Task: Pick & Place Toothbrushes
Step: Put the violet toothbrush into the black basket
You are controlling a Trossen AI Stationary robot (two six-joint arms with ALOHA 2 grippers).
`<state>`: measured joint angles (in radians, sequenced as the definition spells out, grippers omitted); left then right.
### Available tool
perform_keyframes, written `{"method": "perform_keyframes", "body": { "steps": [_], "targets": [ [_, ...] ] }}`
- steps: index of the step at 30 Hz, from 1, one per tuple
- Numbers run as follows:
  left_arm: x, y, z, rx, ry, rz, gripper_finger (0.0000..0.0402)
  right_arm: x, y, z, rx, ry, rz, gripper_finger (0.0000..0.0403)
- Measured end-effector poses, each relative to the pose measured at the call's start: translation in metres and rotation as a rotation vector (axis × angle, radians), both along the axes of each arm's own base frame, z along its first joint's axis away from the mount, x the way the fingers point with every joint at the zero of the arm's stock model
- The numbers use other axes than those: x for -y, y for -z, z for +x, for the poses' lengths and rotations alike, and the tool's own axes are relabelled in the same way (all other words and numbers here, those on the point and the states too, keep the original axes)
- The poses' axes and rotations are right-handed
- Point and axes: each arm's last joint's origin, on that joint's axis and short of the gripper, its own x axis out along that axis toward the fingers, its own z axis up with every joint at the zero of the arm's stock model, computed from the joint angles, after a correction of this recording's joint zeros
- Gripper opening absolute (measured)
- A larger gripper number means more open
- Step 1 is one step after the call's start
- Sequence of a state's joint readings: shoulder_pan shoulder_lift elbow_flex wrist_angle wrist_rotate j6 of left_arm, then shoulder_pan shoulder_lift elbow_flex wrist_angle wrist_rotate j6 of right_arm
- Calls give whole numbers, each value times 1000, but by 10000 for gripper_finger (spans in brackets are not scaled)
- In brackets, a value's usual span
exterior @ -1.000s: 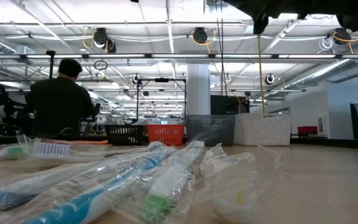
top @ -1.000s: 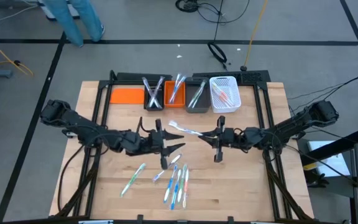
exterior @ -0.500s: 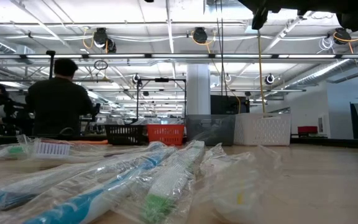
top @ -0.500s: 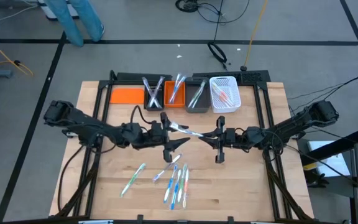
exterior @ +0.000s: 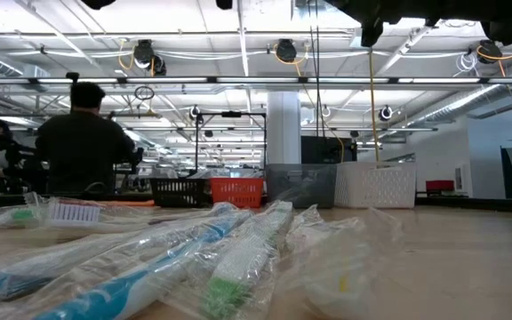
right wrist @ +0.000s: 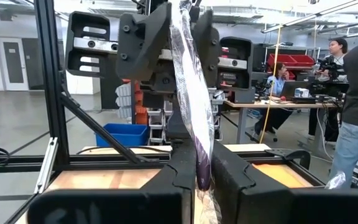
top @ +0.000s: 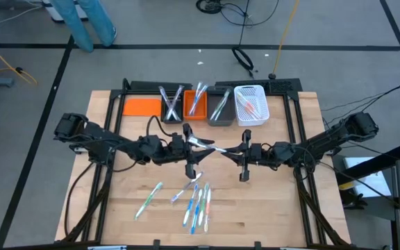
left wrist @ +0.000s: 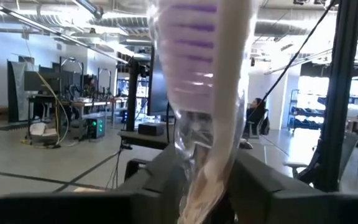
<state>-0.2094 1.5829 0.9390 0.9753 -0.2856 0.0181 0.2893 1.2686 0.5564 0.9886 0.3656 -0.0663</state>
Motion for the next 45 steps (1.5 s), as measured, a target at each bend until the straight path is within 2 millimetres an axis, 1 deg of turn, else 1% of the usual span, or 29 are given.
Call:
{"method": "perform_keyframes", "body": {
  "steps": [4,5,6,9,15,24,27,30,33,36,40,45],
  "targets": [
    [2,0,0,1,29,10,34,0,0,0,0,-3,-1,23],
    [2,0,0,0,28,16,19,0,0,0,1,-4,1,28],
    [1,0,0,0,28,16,13,0,0,0,2,-4,1,32],
    [1,1,0,-8,19,2,14,0,0,0,-1,-3,-6,41],
    [2,3,1,-42,25,-11,8,0,3,1,-33,5,-62,47],
    [2,6,0,-78,17,-13,7,1,5,1,-61,42,-38,55],
    [2,7,1,-92,11,-16,7,1,7,1,-84,54,-43,79],
    [1,4,-2,-111,12,-13,7,1,10,2,-114,54,-46,115],
    [-1,-2,-9,-145,8,-17,7,1,12,2,-132,55,-35,148],
    [-3,-8,-16,-181,6,-23,7,2,14,2,-152,63,-35,172],
    [-5,-17,-28,-220,2,-27,7,2,16,2,-166,68,-34,188],
    [-14,-19,-41,-343,-89,-34,6,2,21,2,-218,60,-23,191]
  ]
}}
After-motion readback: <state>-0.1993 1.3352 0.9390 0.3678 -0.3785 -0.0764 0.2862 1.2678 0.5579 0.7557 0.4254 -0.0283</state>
